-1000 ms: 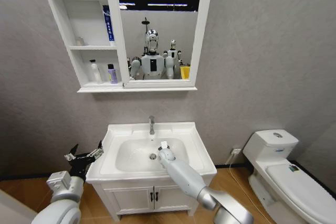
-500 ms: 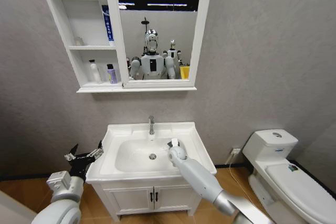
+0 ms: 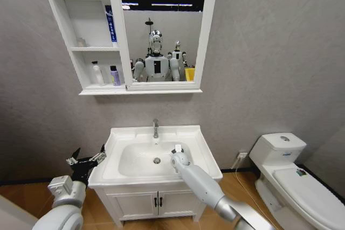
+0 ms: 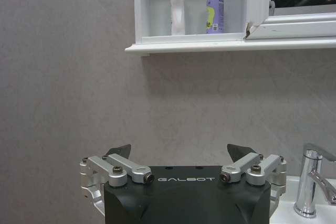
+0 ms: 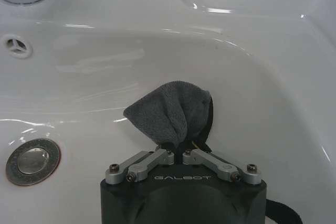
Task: Move facial cleanser and shampoo from washbasin to cabinet, then wipe washbasin with towel.
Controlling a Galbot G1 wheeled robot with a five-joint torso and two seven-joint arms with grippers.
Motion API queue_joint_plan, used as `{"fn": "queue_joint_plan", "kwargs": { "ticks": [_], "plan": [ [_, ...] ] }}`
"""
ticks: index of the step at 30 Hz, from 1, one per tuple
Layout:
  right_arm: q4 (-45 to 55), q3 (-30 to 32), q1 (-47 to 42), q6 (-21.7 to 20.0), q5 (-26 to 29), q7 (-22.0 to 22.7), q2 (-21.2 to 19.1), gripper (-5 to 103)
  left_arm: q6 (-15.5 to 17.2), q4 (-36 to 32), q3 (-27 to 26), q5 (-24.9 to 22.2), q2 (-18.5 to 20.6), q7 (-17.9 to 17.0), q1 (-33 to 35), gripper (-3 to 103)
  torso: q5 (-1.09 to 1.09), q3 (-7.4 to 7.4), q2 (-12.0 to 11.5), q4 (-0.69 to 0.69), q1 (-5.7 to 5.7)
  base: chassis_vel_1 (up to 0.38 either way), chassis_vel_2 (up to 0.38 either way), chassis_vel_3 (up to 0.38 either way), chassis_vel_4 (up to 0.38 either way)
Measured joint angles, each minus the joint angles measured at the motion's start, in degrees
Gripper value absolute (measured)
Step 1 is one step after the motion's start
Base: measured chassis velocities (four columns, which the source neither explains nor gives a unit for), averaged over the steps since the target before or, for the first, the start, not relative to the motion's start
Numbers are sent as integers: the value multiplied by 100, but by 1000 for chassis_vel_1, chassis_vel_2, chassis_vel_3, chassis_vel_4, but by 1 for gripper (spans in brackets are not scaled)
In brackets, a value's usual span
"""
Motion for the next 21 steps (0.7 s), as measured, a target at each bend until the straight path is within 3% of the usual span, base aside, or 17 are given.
{"fn": "queue_joint_plan", "kwargs": {
  "ticks": [4, 16, 19, 21],
  "plan": [
    [-33, -76, -40, 187, -60, -318, 103, 2, 0, 0, 0, 0, 0, 0, 0, 100, 0, 0, 0, 0, 0, 0, 0, 0, 0],
    [-333, -129, -62, 227, -101, -658, 568, 2, 0, 0, 0, 0, 0, 0, 0, 100, 0, 0, 0, 1, 0, 0, 0, 0, 0],
    [-448, -98, -73, 315, -133, -918, 694, 2, 0, 0, 0, 0, 0, 0, 0, 100, 0, 0, 0, 1, 0, 0, 0, 0, 0],
    [-504, -104, -81, 590, -183, -1275, 769, 2, 0, 0, 0, 0, 0, 0, 0, 100, 0, 0, 0, 1, 0, 0, 0, 0, 0]
  ]
}}
